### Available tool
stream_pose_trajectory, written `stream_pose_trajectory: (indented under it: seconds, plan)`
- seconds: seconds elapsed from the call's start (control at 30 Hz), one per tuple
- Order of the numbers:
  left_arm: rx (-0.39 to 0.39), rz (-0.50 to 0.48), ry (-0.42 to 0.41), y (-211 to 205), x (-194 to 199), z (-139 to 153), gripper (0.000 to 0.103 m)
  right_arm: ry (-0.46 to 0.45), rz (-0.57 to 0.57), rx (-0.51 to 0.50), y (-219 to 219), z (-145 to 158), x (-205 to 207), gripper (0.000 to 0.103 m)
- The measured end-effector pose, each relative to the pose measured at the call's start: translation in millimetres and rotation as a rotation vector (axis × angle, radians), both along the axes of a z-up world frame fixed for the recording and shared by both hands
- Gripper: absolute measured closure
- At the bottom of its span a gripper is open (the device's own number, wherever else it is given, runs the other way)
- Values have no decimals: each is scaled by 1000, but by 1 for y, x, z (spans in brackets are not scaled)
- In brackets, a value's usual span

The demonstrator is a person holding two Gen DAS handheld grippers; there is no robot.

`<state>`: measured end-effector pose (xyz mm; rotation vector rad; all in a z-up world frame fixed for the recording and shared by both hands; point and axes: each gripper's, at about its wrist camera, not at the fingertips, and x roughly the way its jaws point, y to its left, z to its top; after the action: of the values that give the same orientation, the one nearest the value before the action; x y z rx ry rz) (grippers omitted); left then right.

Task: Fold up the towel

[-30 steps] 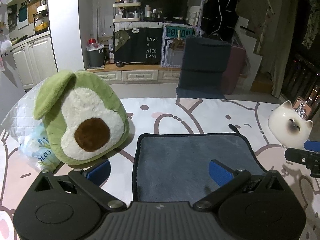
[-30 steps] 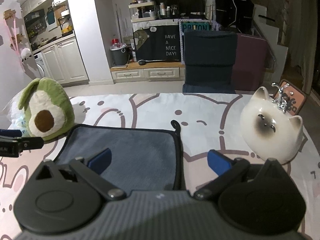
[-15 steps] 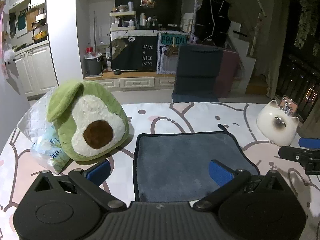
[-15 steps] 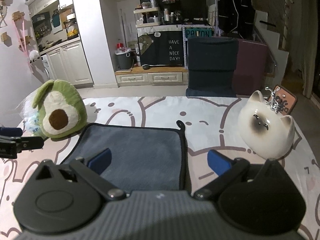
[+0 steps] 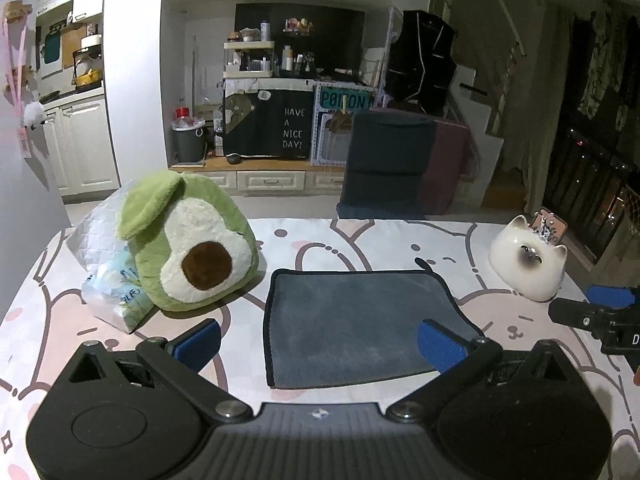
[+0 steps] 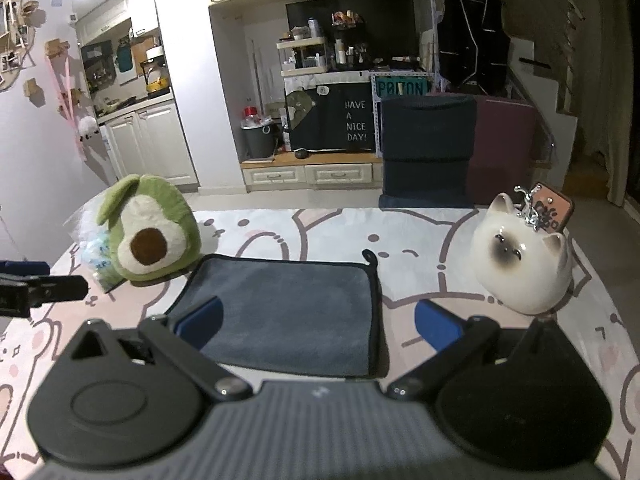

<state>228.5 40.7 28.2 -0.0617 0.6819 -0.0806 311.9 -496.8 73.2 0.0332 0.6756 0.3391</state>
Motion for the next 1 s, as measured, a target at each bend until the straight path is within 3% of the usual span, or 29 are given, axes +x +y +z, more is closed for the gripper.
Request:
stream_pose_trajectory:
  seconds: [1.0]
  plan:
    - [58,-20,-131,-15,-96,24,0,-70,41,-59,-7,9,-85,0]
